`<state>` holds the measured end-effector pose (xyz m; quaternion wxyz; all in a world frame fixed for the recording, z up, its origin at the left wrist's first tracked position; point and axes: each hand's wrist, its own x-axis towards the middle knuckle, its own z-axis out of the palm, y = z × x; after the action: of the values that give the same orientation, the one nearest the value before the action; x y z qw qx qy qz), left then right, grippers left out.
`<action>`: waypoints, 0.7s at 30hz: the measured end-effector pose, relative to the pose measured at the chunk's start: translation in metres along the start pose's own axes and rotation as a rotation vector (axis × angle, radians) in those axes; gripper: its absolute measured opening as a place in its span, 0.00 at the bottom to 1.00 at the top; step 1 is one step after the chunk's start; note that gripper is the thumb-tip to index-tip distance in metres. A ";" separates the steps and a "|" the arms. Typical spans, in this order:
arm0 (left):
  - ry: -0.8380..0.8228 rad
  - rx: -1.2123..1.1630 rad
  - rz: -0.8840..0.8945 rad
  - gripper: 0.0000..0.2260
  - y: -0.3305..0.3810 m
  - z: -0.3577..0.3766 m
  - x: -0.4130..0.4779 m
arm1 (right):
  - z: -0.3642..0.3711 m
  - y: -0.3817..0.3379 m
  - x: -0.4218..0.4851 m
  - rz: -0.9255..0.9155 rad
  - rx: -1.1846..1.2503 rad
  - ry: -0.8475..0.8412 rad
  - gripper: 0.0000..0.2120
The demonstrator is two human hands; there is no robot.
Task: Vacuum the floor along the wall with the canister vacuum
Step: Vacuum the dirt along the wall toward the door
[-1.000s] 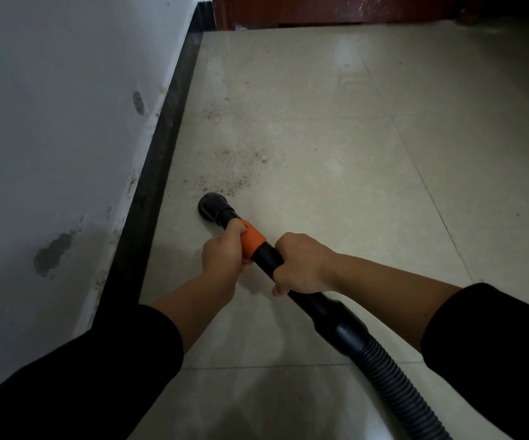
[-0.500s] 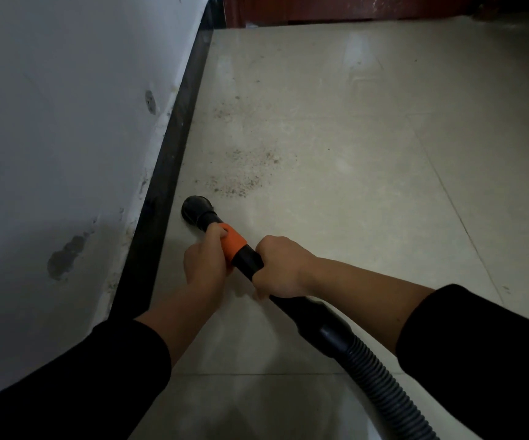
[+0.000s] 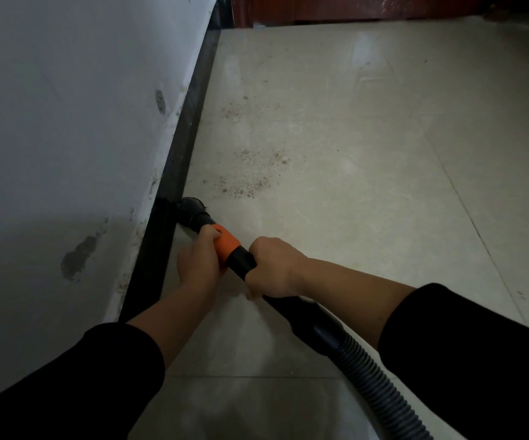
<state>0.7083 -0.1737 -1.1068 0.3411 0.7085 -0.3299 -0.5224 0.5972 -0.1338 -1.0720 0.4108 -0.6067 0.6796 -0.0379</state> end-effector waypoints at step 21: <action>-0.142 0.009 0.014 0.08 0.000 0.045 -0.026 | -0.019 0.046 -0.031 0.066 -0.003 0.083 0.13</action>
<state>0.6588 -0.1584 -1.1038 0.3174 0.6689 -0.3603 -0.5675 0.5468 -0.1043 -1.0689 0.3824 -0.5824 0.7157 -0.0487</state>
